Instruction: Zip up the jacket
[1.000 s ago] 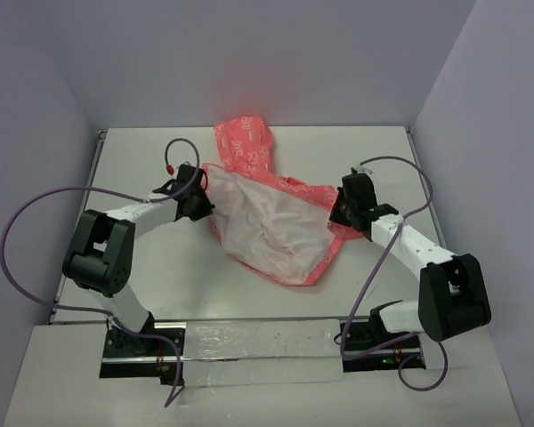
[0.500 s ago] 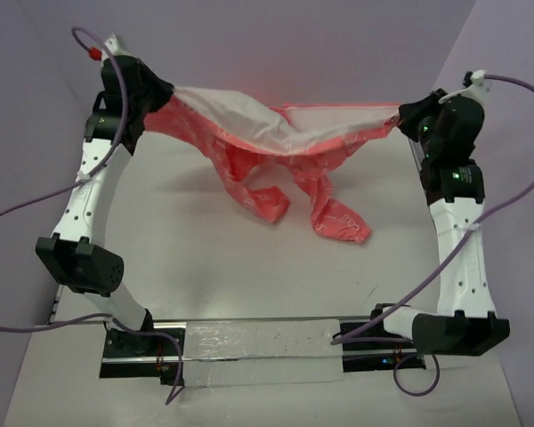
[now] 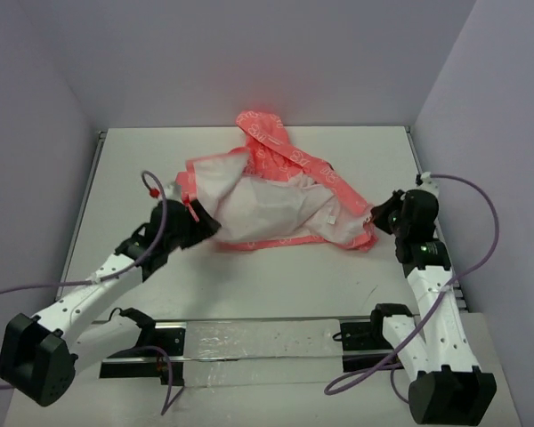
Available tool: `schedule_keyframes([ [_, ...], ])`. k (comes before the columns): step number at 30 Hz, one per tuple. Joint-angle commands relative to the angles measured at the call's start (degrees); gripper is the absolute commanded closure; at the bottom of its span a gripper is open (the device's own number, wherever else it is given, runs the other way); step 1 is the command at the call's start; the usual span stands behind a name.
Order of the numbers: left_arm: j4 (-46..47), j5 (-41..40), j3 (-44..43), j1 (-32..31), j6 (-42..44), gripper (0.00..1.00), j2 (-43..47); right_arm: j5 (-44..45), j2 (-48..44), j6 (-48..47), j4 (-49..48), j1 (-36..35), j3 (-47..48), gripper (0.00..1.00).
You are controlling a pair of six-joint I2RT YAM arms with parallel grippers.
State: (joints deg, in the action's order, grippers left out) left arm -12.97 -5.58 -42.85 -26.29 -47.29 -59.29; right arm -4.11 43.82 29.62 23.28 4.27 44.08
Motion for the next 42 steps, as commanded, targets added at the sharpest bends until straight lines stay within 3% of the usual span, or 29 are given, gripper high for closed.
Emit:
schedule_keyframes([
  [1,-1.02,-3.45,9.85,-6.58,-7.72,0.17,2.46,3.11,0.23,-2.37,0.36,-0.31,-5.94,1.00],
  [2,-3.20,-4.48,8.99,-6.58,-7.65,0.10,1.48,3.95,0.65,-2.28,0.35,-0.31,-6.02,1.00],
  [5,-11.41,-10.29,2.11,-6.67,-8.26,0.05,-1.26,5.33,0.65,-1.06,-0.60,-0.31,-5.41,1.00],
  [9,-20.39,-22.18,-3.71,-5.80,-11.52,0.12,-2.16,5.48,1.28,-0.87,-1.57,-0.31,-5.27,1.00],
  [11,-21.15,-23.43,-4.71,-4.04,-12.66,0.17,-2.33,5.51,2.17,-0.86,-1.61,-0.40,-5.36,1.00],
  [15,-15.49,-15.72,-1.93,4.89,-10.38,0.30,-0.66,4.45,2.78,-0.51,-2.82,-0.40,-6.11,1.00],
  [17,-5.29,-6.06,2.42,11.55,-7.65,0.36,0.92,2.63,2.94,-0.45,-3.06,-0.32,-5.94,1.00],
  [20,4.19,3.74,4.41,15.92,-6.27,0.37,0.44,2.52,3.11,-0.78,-2.90,-0.40,-5.50,1.00],
  [23,8.42,8.04,1.99,16.63,-4.56,0.30,-2.74,2.36,3.11,-1.05,-3.06,-0.40,-5.84,1.00],
  [25,10.24,11.20,0.84,16.63,-3.25,0.32,-4.08,2.35,3.37,-0.97,-3.07,-0.40,-6.03,1.00],
  [27,8.72,13.58,-5.07,16.54,2.73,0.30,-9.73,1.84,3.70,-0.72,-3.32,-0.40,-6.11,1.00],
  [30,7.08,17.13,-8.08,16.54,6.06,0.18,-13.16,0.50,3.65,-0.23,-3.95,-0.40,-6.52,1.00],
  [37,7.81,19.36,-9.24,16.63,-1.17,0.17,-19.65,-0.06,4.50,-0.05,-4.37,-0.49,-6.77,1.00],
  [42,9.75,15.26,-6.16,16.71,-9.59,0.02,-18.81,0.94,3.86,-0.92,-3.38,-0.49,-6.47,1.00],
])
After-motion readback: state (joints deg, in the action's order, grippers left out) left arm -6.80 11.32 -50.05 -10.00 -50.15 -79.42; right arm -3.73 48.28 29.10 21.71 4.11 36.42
